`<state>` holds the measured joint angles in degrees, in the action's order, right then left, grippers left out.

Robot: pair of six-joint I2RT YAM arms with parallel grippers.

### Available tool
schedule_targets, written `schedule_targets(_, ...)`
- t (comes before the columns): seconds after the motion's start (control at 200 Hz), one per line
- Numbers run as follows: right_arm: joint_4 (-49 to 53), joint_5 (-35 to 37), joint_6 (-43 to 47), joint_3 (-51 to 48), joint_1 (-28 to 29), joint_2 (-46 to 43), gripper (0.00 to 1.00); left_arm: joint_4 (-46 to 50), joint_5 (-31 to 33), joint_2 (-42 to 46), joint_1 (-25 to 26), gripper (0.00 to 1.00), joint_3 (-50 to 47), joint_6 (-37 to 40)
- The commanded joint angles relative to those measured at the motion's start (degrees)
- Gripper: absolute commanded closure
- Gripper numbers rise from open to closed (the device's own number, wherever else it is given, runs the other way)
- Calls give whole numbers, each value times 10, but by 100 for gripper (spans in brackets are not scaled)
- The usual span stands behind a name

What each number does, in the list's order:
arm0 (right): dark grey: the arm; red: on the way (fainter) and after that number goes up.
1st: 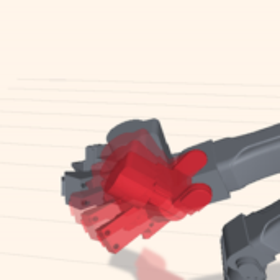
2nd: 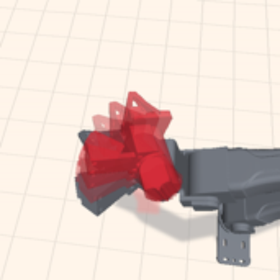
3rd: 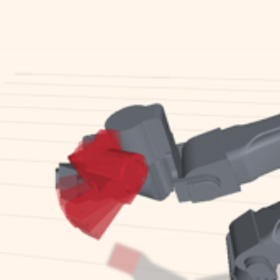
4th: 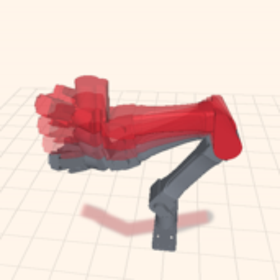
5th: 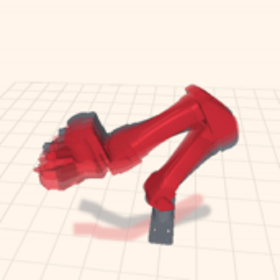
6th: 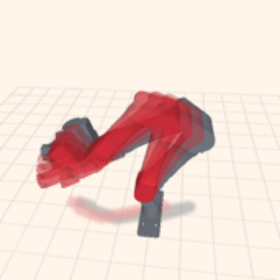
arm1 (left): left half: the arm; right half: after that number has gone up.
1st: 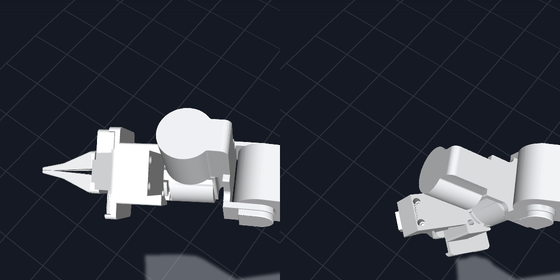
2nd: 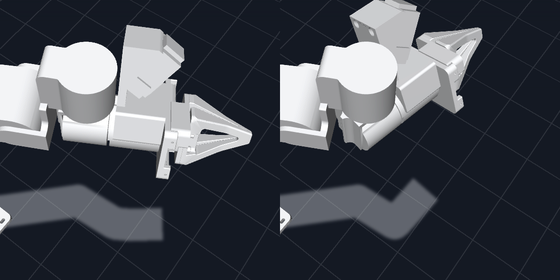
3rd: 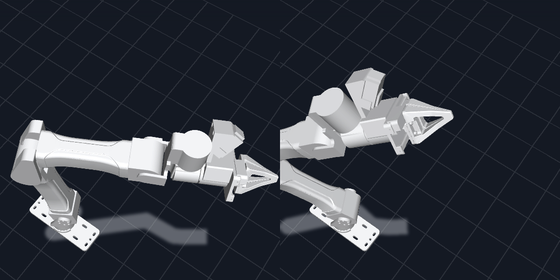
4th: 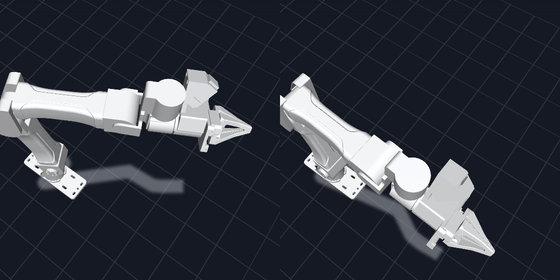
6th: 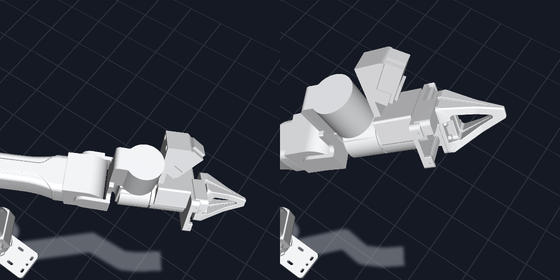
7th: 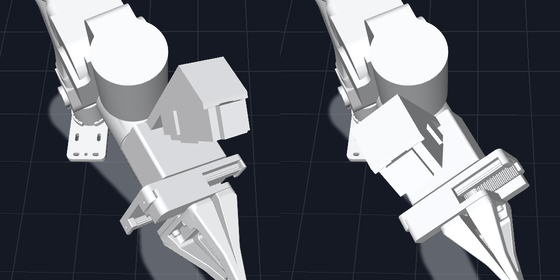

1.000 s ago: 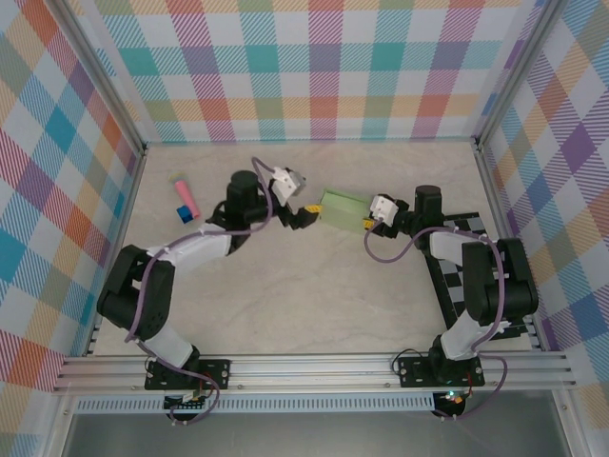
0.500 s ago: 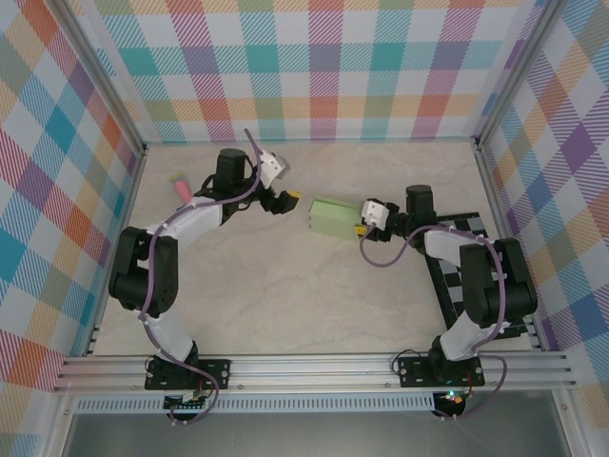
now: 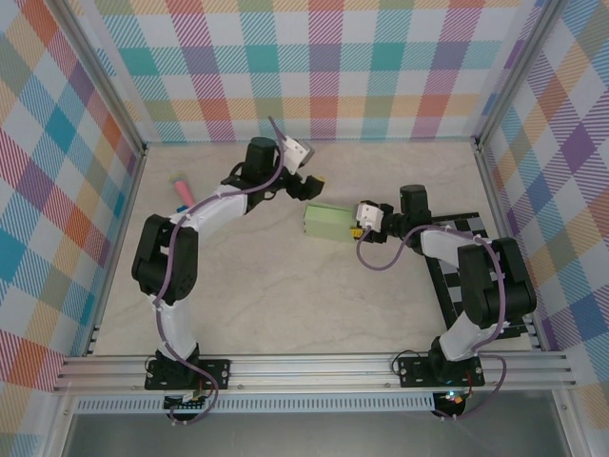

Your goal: Fold the paper box

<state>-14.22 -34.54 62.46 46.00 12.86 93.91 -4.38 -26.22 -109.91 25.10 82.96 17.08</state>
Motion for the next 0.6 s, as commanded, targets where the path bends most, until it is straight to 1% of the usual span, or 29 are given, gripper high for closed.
schedule_targets(0.0, 27, -17, 14, 11, 5, -3, 44, 19, 14, -10, 6, 13, -17, -7)
schedule_targets(0.21, 32, -15, 13, 17, 5, -2, 45, 45, 36, -24, 6, 14, -10, 1)
schedule_targets(0.445, 38, -10, 16, 16, 5, -2, 45, 50, 34, -23, 7, 15, -23, -1)
schedule_targets(0.595, 40, -6, 17, 20, 5, 0, 45, 36, 34, -18, 6, 15, -53, -3)
